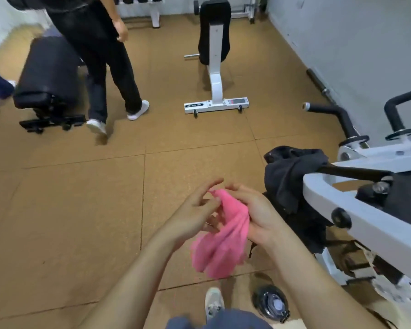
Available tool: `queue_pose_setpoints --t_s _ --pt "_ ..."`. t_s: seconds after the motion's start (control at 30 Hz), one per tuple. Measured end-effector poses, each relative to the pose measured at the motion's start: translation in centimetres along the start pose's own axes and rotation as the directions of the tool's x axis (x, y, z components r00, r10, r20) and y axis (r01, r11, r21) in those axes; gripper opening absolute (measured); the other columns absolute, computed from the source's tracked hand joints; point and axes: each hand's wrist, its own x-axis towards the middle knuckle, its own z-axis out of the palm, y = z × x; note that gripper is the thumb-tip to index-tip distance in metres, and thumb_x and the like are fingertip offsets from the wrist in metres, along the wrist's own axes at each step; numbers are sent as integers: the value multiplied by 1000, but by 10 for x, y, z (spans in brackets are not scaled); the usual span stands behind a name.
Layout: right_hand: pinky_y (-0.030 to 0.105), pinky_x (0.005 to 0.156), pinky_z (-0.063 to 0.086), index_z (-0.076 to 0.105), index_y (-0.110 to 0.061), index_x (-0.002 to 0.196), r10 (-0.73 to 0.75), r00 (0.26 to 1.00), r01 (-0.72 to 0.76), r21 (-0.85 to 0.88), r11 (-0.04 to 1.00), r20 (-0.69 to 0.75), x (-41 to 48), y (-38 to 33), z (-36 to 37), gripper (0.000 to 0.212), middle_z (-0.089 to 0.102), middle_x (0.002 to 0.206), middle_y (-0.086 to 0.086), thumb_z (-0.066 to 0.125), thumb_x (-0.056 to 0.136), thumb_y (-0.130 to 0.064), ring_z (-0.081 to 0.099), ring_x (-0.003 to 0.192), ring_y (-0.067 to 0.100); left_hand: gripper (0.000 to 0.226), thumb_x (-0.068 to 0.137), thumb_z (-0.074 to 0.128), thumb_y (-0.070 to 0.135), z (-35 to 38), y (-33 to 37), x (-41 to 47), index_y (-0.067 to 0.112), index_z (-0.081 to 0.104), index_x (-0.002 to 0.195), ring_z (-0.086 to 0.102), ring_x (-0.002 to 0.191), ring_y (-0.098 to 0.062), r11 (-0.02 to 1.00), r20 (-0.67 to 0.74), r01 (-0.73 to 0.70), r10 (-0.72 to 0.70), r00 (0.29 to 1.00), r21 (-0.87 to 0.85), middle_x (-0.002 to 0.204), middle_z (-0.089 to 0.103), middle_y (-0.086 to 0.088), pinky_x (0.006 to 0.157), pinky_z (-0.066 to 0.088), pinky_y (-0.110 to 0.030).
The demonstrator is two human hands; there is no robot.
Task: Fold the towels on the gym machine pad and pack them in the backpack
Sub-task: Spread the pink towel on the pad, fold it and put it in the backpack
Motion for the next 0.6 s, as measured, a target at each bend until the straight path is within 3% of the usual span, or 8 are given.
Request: queue_pose_setpoints --t_s 0.07,0.13,0.23,0.27,0.33,0.4,0.5,0.6 --pt "39 74 51 61 -6 112 -17 1000 16 -4 1000 -12 10 -18 13 23 62 114 24 63 89 -9 57 91 34 23 99 54 16 -11 15 21 20 61 121 58 62 -14 998 16 -41 40 999 49 73 64 1 69 52 -35" --pt "33 67 40 60 -10 113 -21 1000 21 -60 998 -8 18 -41 24 34 66 105 20 72 83 -18 53 79 29 4 94 62 15 -26 27 47 13 65 95 51 58 -9 962 -26 -133 143 989 238 63 57 8 65 45 -31" --pt "24 42 42 60 -14 116 -58 998 61 -344 937 18 33 -78 44 38 70 92 15 73 81 -14 52 60 22 12 87 70 26 -59 46 91 15 67 83 55 78 -10 831 -41 -204 262 964 518 83 58 0 76 43 -32" --pt "25 43 46 61 -16 116 -99 995 96 -531 842 24 42 -92 53 39 70 90 12 74 80 -12 56 61 23 16 85 69 32 -72 58 105 17 67 83 57 85 -11 827 -32 -221 277 960 517 88 60 -1 80 44 -31" --pt "30 57 53 65 -22 107 -230 973 105 -889 446 -1 70 -119 66 30 70 86 5 76 80 -13 65 69 23 24 86 64 38 -97 85 130 15 63 82 59 78 -13 899 22 -243 253 967 363 81 64 -1 76 46 -31" --pt "38 67 54 70 -19 92 -424 904 -17 -994 103 -60 108 -145 73 15 71 84 7 75 78 -17 68 79 27 19 94 61 28 -122 114 158 13 59 84 56 65 -13 965 90 -223 212 973 140 71 61 -1 62 46 -27" --pt "40 69 53 72 -15 74 -561 807 -133 -982 132 -184 146 -184 81 3 71 75 8 74 75 -16 67 78 29 12 93 60 15 -163 152 195 14 58 81 54 58 -11 984 112 -179 181 977 -22 66 59 2 52 45 -21" --pt "31 62 43 70 -16 68 -511 830 -155 -972 177 -225 157 -223 90 9 65 65 0 74 76 -17 58 67 18 12 91 65 13 -201 178 241 14 62 80 52 60 -6 953 177 -206 168 970 223 69 60 5 55 41 -17"
